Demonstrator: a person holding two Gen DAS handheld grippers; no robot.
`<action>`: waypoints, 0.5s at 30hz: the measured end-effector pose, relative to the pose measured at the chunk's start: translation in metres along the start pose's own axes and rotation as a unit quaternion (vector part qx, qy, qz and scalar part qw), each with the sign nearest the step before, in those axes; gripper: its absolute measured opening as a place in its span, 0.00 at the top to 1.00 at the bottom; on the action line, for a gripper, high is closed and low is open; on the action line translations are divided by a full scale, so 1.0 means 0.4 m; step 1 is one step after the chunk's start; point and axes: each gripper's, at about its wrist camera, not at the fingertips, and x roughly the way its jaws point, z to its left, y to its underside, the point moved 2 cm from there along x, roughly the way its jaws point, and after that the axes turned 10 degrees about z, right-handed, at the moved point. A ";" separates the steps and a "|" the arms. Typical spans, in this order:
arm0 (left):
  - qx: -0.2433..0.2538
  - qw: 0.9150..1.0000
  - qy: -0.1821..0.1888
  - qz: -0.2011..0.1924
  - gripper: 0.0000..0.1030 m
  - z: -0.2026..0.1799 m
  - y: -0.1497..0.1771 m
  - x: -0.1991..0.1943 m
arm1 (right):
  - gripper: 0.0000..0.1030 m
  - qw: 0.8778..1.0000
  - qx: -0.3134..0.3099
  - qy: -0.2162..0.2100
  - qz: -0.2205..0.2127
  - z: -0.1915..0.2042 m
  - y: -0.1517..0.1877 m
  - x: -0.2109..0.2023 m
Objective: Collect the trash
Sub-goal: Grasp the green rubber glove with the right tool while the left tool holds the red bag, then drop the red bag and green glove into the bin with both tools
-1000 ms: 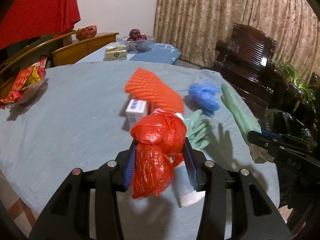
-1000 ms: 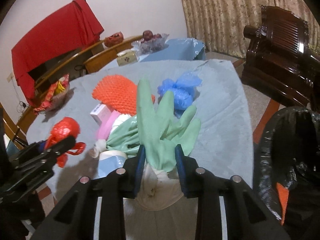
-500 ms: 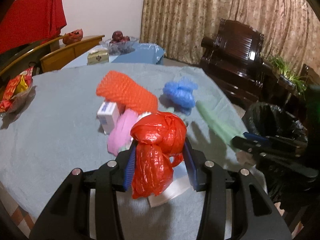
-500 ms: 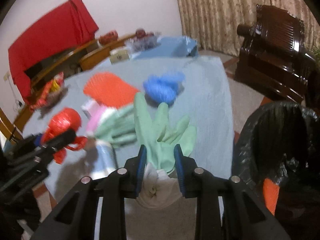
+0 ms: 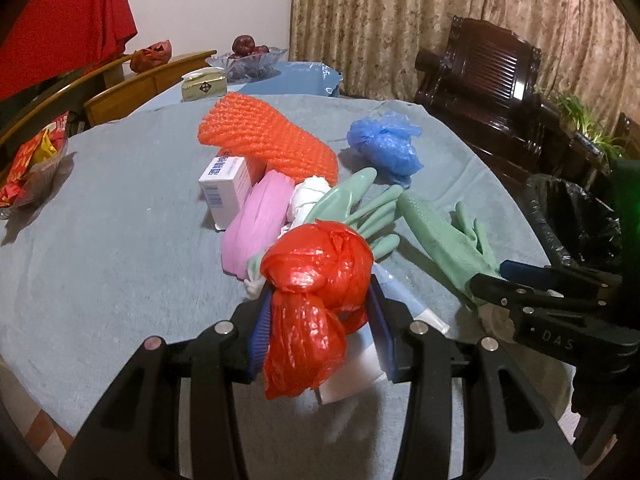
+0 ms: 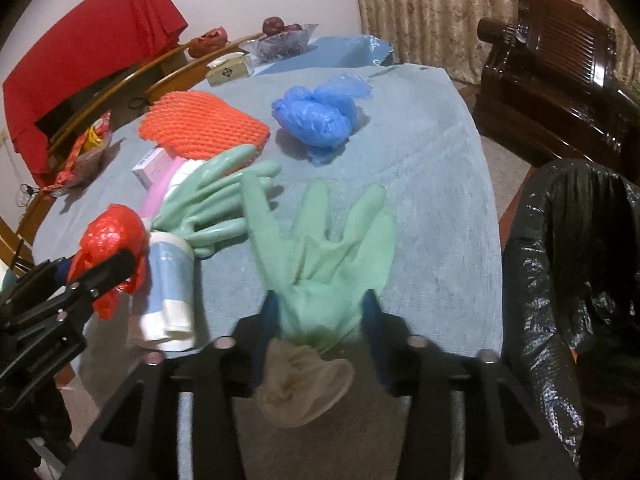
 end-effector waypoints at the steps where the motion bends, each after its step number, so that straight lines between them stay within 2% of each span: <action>1: 0.000 1.000 0.000 0.000 0.59 0.002 0.000 0.001 | 0.48 1.000 0.000 0.000 0.003 -0.001 -0.003 0.005; 5: -0.003 1.000 0.002 0.001 0.59 0.006 -0.001 0.001 | 0.42 1.000 -0.002 0.001 0.011 0.004 -0.012 0.027; 7: -0.002 1.000 0.002 0.001 0.59 0.007 -0.002 0.000 | 0.43 1.000 -0.011 0.008 0.013 0.012 -0.014 0.032; 8: -0.002 1.000 0.003 0.001 0.59 0.006 -0.002 0.000 | 0.53 1.000 -0.016 0.009 0.014 0.014 -0.014 0.032; 10: -0.001 1.000 0.004 0.001 0.59 0.008 -0.005 -0.002 | 0.63 1.000 -0.016 -0.010 0.016 0.013 -0.014 0.027; 15: 0.003 1.000 0.006 -0.010 0.59 -0.001 -0.017 -0.023 | 0.68 1.000 -0.004 -0.024 -0.009 -0.002 -0.016 -0.028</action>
